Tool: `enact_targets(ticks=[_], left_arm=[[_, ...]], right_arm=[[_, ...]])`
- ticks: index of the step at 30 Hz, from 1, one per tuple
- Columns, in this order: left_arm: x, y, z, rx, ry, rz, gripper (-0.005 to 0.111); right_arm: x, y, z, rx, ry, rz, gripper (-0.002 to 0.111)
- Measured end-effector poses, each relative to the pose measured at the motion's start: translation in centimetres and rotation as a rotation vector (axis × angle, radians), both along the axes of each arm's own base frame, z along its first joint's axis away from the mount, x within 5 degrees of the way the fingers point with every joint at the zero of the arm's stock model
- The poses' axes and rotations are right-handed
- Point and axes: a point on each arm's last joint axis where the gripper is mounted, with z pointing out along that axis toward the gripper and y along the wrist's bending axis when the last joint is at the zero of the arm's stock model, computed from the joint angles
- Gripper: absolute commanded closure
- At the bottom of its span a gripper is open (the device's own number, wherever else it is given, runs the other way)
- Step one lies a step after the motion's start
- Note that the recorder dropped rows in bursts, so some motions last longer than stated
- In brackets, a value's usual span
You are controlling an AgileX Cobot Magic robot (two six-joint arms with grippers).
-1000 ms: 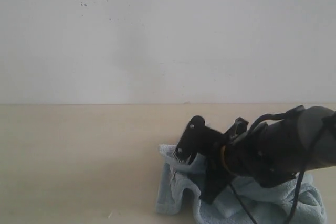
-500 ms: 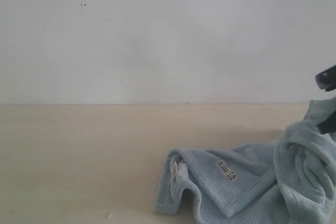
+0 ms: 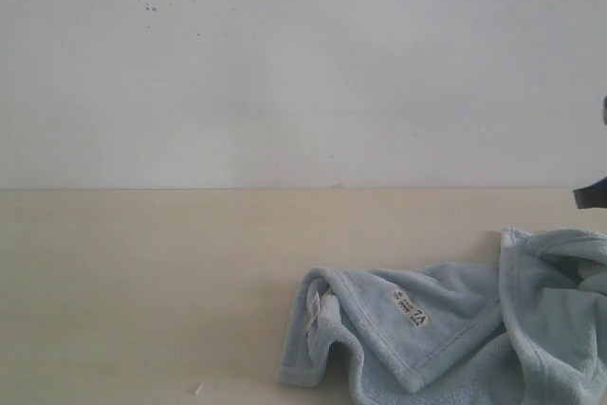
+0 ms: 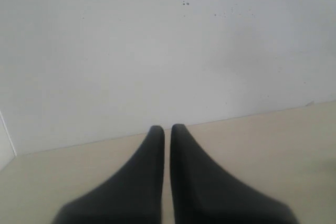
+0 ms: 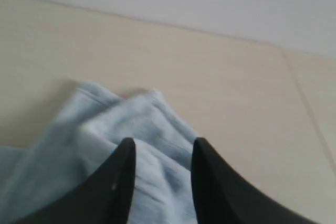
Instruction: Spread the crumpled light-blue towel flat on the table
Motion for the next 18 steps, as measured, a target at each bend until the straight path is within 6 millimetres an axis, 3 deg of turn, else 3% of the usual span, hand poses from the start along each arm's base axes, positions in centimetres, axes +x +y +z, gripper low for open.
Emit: enact_targets(ticks=[3,5,11,18], left_arm=[[0.0,0.0,0.0,0.000,0.000,0.000,0.103],[0.0,0.0,0.0,0.000,0.000,0.000,0.103],[0.0,0.0,0.0,0.000,0.000,0.000,0.103],[0.0,0.0,0.0,0.000,0.000,0.000,0.103]], right_arm=[[-0.3,2.1,0.0,0.093,-0.021,0.125,0.074],[-0.2,3.3,-1.0,0.107,0.008,0.178,0.074],[1.2,6.6,-4.5,0.078,0.105,0.285,0.058],[5.3,7.0,-6.7,0.128,0.118,0.206,0.058]])
